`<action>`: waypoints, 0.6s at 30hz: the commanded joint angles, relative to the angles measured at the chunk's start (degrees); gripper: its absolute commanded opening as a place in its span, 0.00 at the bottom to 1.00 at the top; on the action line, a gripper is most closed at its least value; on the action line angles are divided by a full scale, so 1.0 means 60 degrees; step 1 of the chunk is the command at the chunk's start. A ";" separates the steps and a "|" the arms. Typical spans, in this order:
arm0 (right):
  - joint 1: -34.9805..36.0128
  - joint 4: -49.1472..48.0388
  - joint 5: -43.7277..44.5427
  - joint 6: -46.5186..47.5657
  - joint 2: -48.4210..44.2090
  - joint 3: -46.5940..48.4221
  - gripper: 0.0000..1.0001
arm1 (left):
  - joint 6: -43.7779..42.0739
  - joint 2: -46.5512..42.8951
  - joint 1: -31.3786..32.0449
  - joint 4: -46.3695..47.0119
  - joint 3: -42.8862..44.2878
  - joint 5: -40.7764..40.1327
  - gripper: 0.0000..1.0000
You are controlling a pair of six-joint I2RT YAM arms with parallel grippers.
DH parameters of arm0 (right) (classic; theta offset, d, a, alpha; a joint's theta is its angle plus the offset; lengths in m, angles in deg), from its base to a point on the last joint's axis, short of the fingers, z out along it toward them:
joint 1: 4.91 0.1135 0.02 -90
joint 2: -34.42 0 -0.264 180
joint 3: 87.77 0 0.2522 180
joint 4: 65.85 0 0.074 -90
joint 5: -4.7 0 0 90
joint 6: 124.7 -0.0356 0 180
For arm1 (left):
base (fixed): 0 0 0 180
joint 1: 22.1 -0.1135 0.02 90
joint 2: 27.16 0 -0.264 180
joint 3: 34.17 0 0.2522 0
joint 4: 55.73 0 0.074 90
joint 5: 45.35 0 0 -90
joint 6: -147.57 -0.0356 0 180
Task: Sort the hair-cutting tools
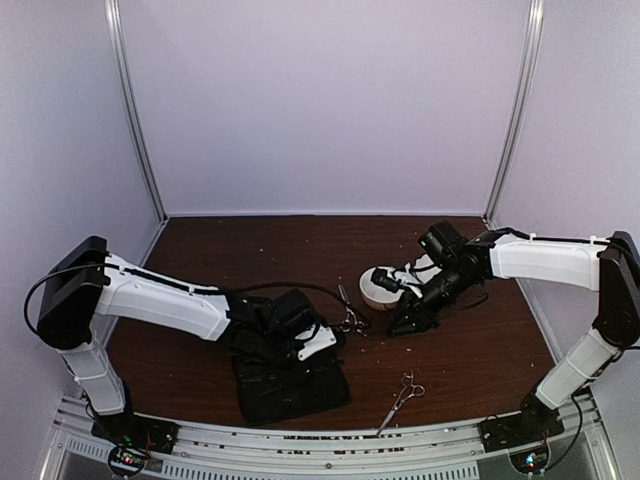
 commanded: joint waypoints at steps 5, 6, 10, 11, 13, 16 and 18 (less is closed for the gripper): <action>0.0031 0.0380 -0.0085 0.0334 0.0026 0.0388 0.27 | -0.0524 -0.0911 0.0070 -0.1083 0.0389 -0.0766 0.34; 0.0032 0.0409 -0.0088 0.0350 0.0021 0.0396 0.27 | -0.0584 -0.1129 0.0070 -0.1070 0.0451 -0.1073 0.36; 0.0024 0.0505 -0.0076 0.0380 0.0028 0.0456 0.27 | -0.0830 -0.1902 0.0070 -0.0848 0.0663 -0.2276 0.40; 0.0031 0.0559 -0.0015 0.0418 0.0022 0.0501 0.27 | -0.0954 -0.2055 0.0070 -0.0747 0.0709 -0.2703 0.41; 0.0032 0.0743 0.0217 0.0473 -0.0048 0.0648 0.27 | -0.1148 -0.2339 0.0050 -0.0575 0.0943 -0.3589 0.44; 0.0023 0.1299 0.0538 0.0615 -0.0236 0.0945 0.27 | -0.1297 -0.2553 -0.0060 -0.0229 0.1337 -0.4576 0.57; 0.0029 0.1632 0.0700 0.0758 -0.0413 0.1080 0.27 | -0.1212 -0.2631 -0.0208 0.0099 0.1548 -0.4732 0.71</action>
